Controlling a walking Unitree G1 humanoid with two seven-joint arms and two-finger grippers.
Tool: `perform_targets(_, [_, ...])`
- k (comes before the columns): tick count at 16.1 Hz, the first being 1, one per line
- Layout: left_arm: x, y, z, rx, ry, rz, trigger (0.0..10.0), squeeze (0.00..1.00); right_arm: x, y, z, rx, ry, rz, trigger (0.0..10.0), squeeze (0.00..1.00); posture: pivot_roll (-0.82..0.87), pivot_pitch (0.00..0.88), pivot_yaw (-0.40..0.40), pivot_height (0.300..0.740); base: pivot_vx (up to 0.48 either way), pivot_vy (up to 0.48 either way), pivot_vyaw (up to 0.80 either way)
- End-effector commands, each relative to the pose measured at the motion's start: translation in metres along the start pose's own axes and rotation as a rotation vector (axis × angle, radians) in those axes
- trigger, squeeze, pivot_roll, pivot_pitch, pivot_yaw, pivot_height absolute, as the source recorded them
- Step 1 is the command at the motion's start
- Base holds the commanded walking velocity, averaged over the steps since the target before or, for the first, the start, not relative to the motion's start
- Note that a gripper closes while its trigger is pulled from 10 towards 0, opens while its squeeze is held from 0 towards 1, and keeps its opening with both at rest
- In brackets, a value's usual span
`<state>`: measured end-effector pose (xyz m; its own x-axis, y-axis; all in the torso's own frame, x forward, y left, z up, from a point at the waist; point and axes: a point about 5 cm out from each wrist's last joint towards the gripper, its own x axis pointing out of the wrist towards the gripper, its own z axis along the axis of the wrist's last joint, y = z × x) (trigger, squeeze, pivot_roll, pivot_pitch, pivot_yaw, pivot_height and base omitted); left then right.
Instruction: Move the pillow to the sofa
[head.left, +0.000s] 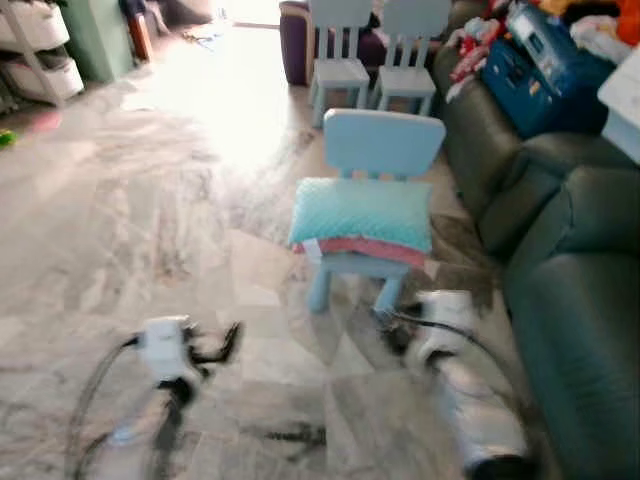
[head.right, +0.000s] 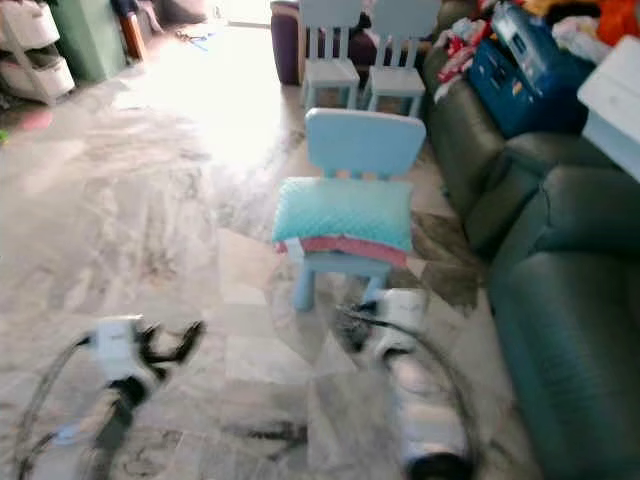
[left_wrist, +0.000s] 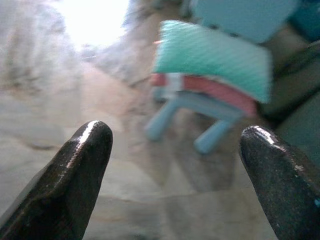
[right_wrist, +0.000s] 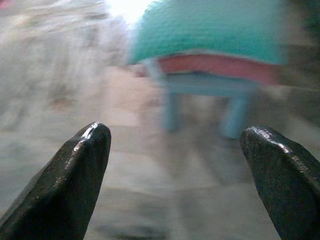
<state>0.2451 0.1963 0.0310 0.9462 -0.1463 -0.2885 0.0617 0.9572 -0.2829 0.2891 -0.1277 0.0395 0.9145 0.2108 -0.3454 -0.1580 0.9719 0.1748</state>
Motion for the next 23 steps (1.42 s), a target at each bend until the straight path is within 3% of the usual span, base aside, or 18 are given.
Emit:
perform_targets(1, [0.003, -0.006, -0.001, 0.017, 0.009, -0.016, 10.0, 0.0, -0.003, -0.011, 0.0, 0.017, 0.014, -0.021, 10.0, 0.0, -0.13, 0.1, -0.036, 0.74, 0.48, 0.0, 0.0])
perform_targets(3, [0.003, -0.007, -0.002, 0.023, 0.015, -0.017, 10.0, 0.0, -0.004, -0.01, 0.0, 0.086, 0.02, 0.018, 10.0, 0.0, -0.13, 0.099, -0.035, 0.74, 0.48, 0.0, 0.0])
perform_targets(5, [0.004, -0.007, -0.002, 0.002, 0.013, -0.012, 10.0, 0.0, -0.004, -0.013, 0.003, 0.018, 0.002, -0.02, 10.0, 0.0, -0.13, 0.1, -0.033, 0.74, 0.469, 0.0, 0.0])
perform_targets(7, [0.005, -0.006, -0.001, 0.007, 0.013, -0.013, 10.0, 0.0, -0.005, -0.012, 0.008, 0.108, -0.039, 0.002, 10.0, 0.0, -0.13, 0.101, -0.031, 0.74, 0.469, 0.0, 0.0])
perform_targets(8, [0.005, -0.006, -0.001, 0.005, 0.016, -0.014, 10.0, 0.0, -0.005, -0.015, 0.013, 0.009, -0.061, -0.043, 10.0, 0.0, -0.13, 0.1, -0.029, 0.74, 0.48, 0.0, 0.0])
perform_targets(10, [0.005, -0.006, 0.0, 0.011, 0.022, -0.022, 10.0, 0.0, -0.006, -0.013, 0.017, -0.054, -0.071, -0.023, 10.0, 0.0, -0.13, 0.099, -0.024, 0.74, 0.457, 0.0, 0.0])
perform_targets(12, [0.005, -0.006, -0.001, 0.04, 0.031, -0.024, 10.0, 0.0, -0.007, -0.013, 0.02, -0.037, -0.094, -0.019, 10.0, 0.0, -0.13, 0.098, -0.023, 0.74, 0.444, 0.0, 0.0])
perform_targets(18, [0.005, -0.001, -0.005, -0.049, 0.064, 0.053, 10.0, 0.0, -0.008, -0.01, 0.023, -0.046, -0.122, -0.022, 10.0, 0.0, -0.11, 0.092, -0.024, 0.74, 0.19, 0.0, 0.0])
perform_targets(20, [0.002, -0.007, 0.008, -0.083, 0.024, 0.0, 10.0, 0.0, -0.01, -0.011, 0.029, -0.029, -0.148, -0.032, 10.0, 0.0, -0.1, 0.08, -0.023, 0.74, 0.0, 0.0, 0.0])
perform_targets(23, [-0.001, -0.008, 0.041, 0.04, -0.111, -0.047, 10.0, 0.0, -0.015, -0.015, 0.045, -0.009, -0.216, -0.058, 10.0, 0.0, -0.1, 0.055, -0.011, 0.74, 0.0, 0.0, 0.0])
